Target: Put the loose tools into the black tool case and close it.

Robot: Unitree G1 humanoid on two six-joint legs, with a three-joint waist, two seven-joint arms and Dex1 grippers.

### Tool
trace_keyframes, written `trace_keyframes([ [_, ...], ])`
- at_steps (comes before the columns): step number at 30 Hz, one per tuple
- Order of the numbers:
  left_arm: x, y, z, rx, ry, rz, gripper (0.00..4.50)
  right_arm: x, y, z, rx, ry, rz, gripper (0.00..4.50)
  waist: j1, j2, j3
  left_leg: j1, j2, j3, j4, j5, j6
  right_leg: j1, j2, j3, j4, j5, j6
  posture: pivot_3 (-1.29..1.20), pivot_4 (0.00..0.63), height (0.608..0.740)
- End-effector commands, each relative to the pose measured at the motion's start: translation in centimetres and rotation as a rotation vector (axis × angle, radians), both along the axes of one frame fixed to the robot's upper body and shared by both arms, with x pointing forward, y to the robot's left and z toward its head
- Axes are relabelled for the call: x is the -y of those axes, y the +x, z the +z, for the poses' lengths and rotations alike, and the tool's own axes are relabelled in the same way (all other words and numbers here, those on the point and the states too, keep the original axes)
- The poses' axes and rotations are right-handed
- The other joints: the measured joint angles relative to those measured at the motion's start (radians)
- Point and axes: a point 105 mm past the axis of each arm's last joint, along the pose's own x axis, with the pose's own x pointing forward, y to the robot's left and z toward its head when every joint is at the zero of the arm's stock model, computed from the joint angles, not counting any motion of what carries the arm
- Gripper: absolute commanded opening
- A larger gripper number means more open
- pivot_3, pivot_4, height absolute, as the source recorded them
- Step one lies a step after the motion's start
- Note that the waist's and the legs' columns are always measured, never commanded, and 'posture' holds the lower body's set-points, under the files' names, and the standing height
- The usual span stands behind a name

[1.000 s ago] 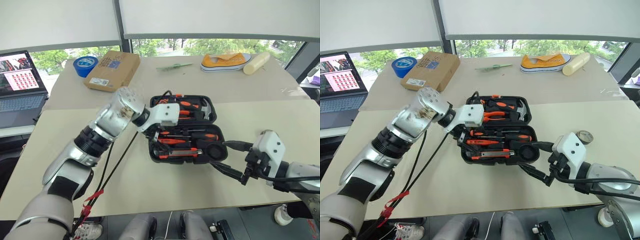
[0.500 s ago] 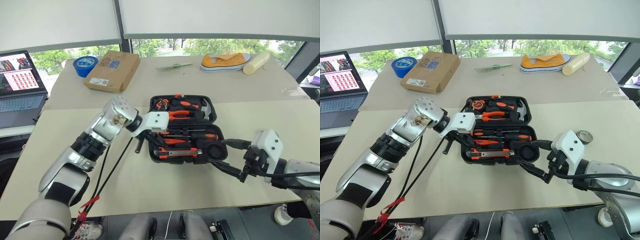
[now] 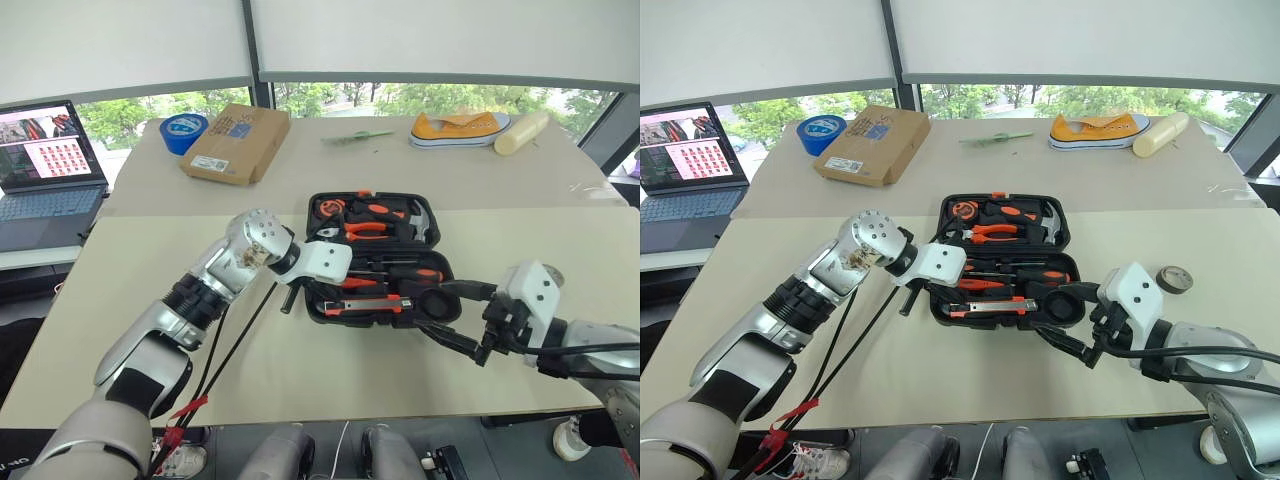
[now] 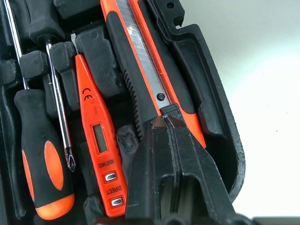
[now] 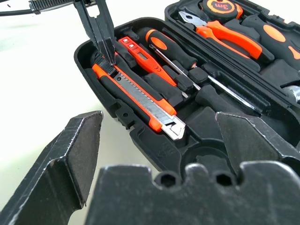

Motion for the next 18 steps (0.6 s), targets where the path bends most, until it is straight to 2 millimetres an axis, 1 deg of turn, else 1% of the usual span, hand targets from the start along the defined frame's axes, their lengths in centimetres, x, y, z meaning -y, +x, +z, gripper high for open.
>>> trace_keyframes([
  [1,-0.4,0.6,-0.5,-0.004,0.012,0.049,0.03,-0.3,-0.3,0.7,0.037,0.001,0.01,4.5,0.0,0.0,0.0,0.0,0.0,0.0,0.0,0.0,0.0,0.0,0.0,0.0,0.0,0.0,0.0,0.0,0.15,0.735],
  [4,1.9,-0.4,3.2,-0.076,-0.152,-0.015,0.03,-0.3,-0.3,0.7,0.037,0.0,0.008,4.5,0.0,0.0,0.0,0.0,0.0,0.0,0.0,0.0,0.0,0.0,0.0,0.0,0.0,0.0,0.0,0.0,0.15,0.735],
  [5,2.4,-0.7,4.1,-0.096,-0.183,-0.023,0.03,-0.3,-0.3,0.7,0.037,0.0,0.007,4.5,0.0,0.0,0.0,-0.001,0.0,0.0,0.0,0.0,0.0,-0.001,0.0,0.0,0.0,0.0,0.0,0.0,0.15,0.735],
  [6,2.9,-0.5,4.3,-0.079,-0.184,-0.025,0.03,-0.3,-0.3,0.7,0.037,0.0,0.008,4.5,0.0,0.0,0.0,-0.002,0.0,0.0,0.0,0.0,0.0,-0.002,0.001,-0.001,0.0,0.0,0.0,0.0,0.15,0.735],
  [7,3.1,-0.4,4.3,-0.062,-0.179,-0.025,0.03,-0.3,-0.2,0.6,0.038,0.001,0.008,4.5,0.0,0.0,0.0,-0.003,0.0,0.0,0.0,0.0,0.0,-0.003,0.001,-0.001,0.0,0.0,0.0,0.0,0.15,0.735],
  [10,3.5,-0.2,3.1,-0.034,-0.136,-0.033,0.03,-0.4,-0.2,0.6,0.041,0.003,0.008,4.5,-0.008,0.0,0.0,-0.003,0.0,0.0,0.0,0.0,0.0,-0.004,0.0,-0.001,0.0,0.0,0.0,0.0,0.15,0.735],
  [12,3.4,-0.1,2.5,-0.023,-0.114,-0.037,0.03,-0.4,-0.2,0.6,0.042,0.003,0.008,4.5,-0.015,0.0,0.0,-0.002,0.001,0.0,-0.002,0.0,0.0,-0.004,-0.002,0.0,0.0,0.0,0.0,0.0,0.15,0.735],
  [16,2.9,0.2,0.6,0.03,-0.033,-0.064,0.03,-0.3,-0.3,0.6,0.04,0.003,0.005,4.5,-0.018,0.0,0.0,-0.002,0.001,0.001,-0.003,0.0,0.0,-0.005,-0.002,0.0,0.0,0.0,0.0,0.0,0.15,0.735],
  [18,2.7,-0.2,-0.5,0.043,-0.002,-0.102,0.03,-0.2,-0.4,0.5,0.038,0.002,0.0,4.5,-0.019,0.0,0.0,-0.003,0.001,0.001,-0.003,0.0,0.0,-0.005,-0.001,0.0,-0.001,0.0,0.0,0.0,0.15,0.735],
])
